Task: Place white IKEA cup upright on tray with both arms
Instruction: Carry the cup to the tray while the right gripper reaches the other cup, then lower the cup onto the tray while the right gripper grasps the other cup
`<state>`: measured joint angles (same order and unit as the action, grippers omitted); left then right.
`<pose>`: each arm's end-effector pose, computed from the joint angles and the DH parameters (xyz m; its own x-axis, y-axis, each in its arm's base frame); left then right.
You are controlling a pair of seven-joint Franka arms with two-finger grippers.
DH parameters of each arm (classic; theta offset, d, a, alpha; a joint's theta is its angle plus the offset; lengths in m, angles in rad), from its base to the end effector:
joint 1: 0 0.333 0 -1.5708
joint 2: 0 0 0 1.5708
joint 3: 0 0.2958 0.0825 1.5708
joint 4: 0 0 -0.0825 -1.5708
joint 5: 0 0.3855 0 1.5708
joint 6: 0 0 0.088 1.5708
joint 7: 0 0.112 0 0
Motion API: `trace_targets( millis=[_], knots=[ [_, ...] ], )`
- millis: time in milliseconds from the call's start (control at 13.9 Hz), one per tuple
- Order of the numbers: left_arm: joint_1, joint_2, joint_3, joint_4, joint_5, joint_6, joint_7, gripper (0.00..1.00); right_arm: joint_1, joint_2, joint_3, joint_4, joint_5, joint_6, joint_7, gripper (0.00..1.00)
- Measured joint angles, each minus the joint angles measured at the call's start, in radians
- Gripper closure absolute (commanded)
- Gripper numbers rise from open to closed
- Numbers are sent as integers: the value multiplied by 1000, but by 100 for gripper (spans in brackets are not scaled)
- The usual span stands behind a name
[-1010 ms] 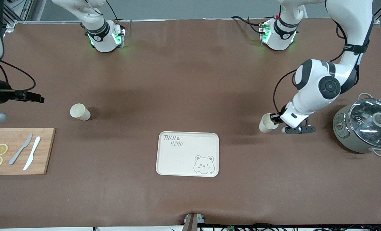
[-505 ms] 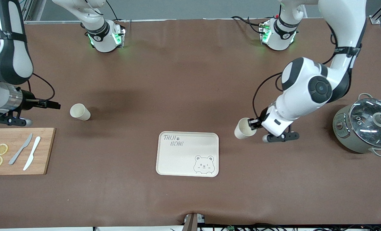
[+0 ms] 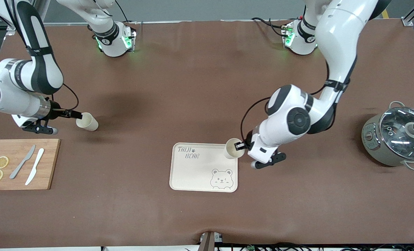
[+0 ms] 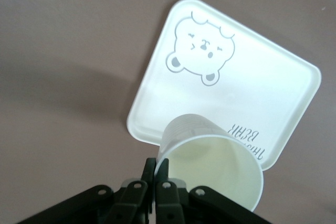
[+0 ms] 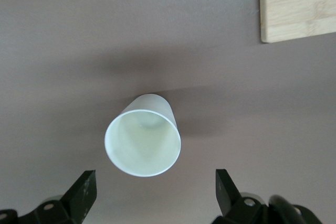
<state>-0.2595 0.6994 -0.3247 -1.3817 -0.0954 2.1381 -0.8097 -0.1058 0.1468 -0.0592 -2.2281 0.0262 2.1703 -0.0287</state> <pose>0.6275 -0.3646 0.3040 0.9324 0.3239 -0.1603 0.3557 -0.9012 0.2477 0.5083 -0.0838 0.2657 0.9680 -0.1482 -0.2026 -0.1545 -0.9879 -0.0154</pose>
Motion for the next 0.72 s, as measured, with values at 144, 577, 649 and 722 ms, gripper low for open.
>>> trace_targets(
  millis=[144, 577, 649, 722],
  knots=[
    [-78, 52, 62, 38, 0, 3, -52, 100, -4, 0, -1, -43, 0, 74, 0, 21],
    [-308, 114, 293, 65, 0, 24, -115, 100, -18, 29, -2, -158, 0, 280, 0, 94],
    [-323, 121, 308, 65, 0, 25, -115, 100, -18, 41, -2, -165, 0, 298, 0, 100],
    [-329, 125, 313, 66, 0, 25, -115, 100, -18, 50, -1, -167, 0, 305, 0, 100]
  ],
)
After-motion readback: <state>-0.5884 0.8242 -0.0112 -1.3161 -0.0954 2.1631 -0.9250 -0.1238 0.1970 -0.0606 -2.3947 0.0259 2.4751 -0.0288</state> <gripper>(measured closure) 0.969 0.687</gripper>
